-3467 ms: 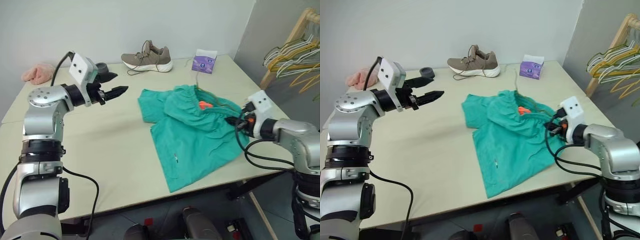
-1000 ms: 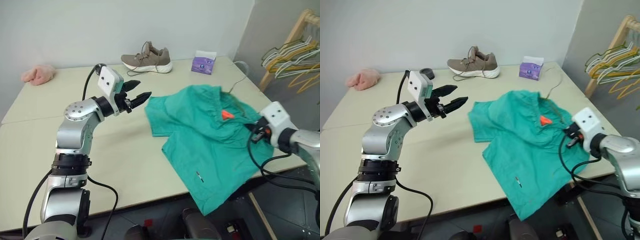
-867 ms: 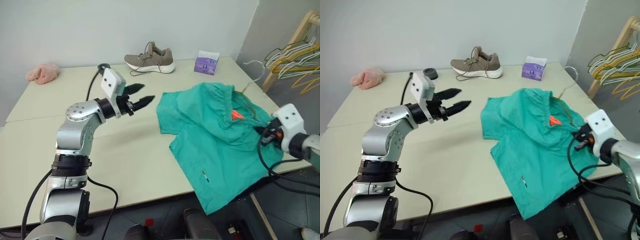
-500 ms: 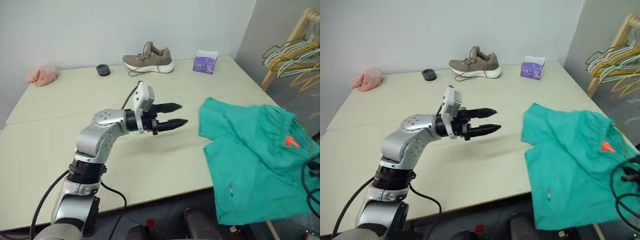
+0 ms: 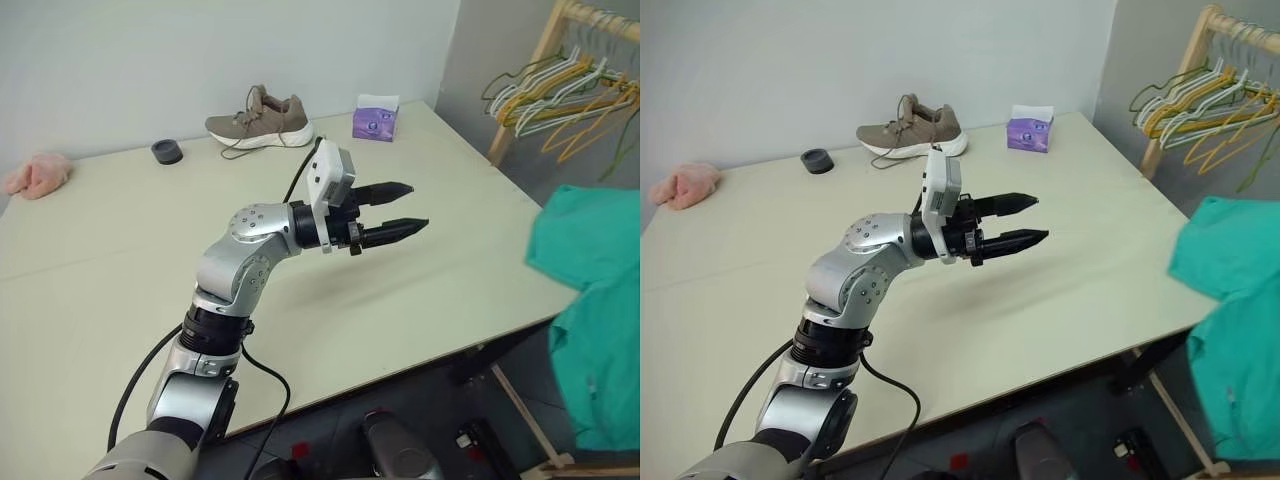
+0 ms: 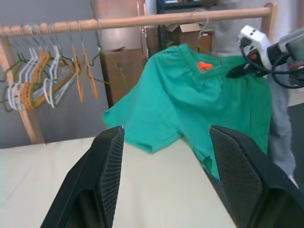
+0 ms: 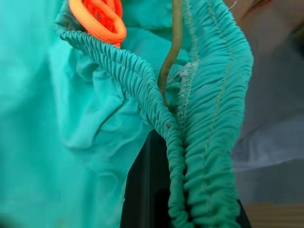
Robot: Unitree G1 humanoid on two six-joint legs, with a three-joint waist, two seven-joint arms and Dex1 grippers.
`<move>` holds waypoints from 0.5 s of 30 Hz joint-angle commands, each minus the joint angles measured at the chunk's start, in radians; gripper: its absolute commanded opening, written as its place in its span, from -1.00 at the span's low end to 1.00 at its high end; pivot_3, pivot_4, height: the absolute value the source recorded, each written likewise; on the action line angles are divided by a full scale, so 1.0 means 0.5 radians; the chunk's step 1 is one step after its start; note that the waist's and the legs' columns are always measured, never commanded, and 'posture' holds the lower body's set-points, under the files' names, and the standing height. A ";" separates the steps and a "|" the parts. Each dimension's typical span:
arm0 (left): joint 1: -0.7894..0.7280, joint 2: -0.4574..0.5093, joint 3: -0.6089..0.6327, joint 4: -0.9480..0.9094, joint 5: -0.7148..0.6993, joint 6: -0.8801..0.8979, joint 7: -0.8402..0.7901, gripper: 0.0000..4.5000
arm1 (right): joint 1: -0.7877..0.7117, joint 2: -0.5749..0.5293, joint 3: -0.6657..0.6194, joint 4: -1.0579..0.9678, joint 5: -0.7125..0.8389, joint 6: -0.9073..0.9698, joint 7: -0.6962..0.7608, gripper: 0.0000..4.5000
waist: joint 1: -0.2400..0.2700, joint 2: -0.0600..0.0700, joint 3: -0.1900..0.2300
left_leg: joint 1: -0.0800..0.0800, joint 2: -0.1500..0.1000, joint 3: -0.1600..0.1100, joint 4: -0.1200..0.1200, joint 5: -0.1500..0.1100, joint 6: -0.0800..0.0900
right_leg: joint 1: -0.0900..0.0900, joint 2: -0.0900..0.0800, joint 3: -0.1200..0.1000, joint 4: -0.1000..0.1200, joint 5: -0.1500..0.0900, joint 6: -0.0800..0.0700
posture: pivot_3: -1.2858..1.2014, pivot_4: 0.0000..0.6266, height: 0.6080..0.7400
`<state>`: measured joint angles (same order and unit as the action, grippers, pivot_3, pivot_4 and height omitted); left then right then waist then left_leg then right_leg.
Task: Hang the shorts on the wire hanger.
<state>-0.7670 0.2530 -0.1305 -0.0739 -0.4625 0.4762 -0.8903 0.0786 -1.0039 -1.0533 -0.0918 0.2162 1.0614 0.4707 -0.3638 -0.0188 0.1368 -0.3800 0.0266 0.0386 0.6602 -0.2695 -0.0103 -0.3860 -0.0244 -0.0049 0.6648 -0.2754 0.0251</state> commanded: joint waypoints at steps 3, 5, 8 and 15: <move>-0.206 -0.103 -0.034 0.013 0.158 -0.070 0.219 0.33 | -0.517 -0.268 0.213 0.424 -0.022 -0.170 -0.192 -0.99 | -0.026 0.003 0.015 | -0.001 0.000 0.004 0.000 0.000 0.000 | 0.000 0.000 0.005 -0.005 0.000 0.000 | -0.33 -0.48 1.00; -0.260 -0.133 -0.062 0.033 0.219 -0.104 0.268 0.33 | -0.699 -0.318 0.318 0.576 -0.014 -0.176 -0.231 -0.99 | -0.035 0.003 0.024 | -0.001 0.000 0.006 -0.001 0.000 0.000 | 0.000 0.000 0.007 -0.006 0.000 0.000 | -0.32 -0.48 1.00; -0.316 -0.140 -0.132 0.093 0.357 -0.219 0.293 0.33 | -0.916 -0.349 0.445 0.727 -0.006 -0.140 -0.284 -0.99 | -0.039 0.005 0.034 | 0.000 0.000 0.010 -0.002 0.000 0.000 | -0.001 0.000 0.012 -0.006 0.000 0.000 | -0.32 -0.49 1.00; -0.359 -0.191 -0.161 0.153 0.387 -0.290 0.233 0.33 | -1.201 -0.332 0.557 0.991 0.003 0.024 -0.420 -0.99 | -0.041 0.008 0.043 | 0.003 0.005 0.027 -0.002 0.000 0.000 | -0.004 -0.001 0.030 -0.004 0.001 0.007 | -0.33 -0.48 1.00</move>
<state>-0.9195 0.1589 -0.2103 0.0139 -0.2696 0.3590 -0.7607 -0.4933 -1.1362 -0.7600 0.4015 0.2182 1.0631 0.2839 -0.3843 -0.0150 0.1582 -0.3786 0.0294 0.0529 0.6590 -0.2697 -0.0105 -0.3882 -0.0254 0.0120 0.6626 -0.2751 0.0295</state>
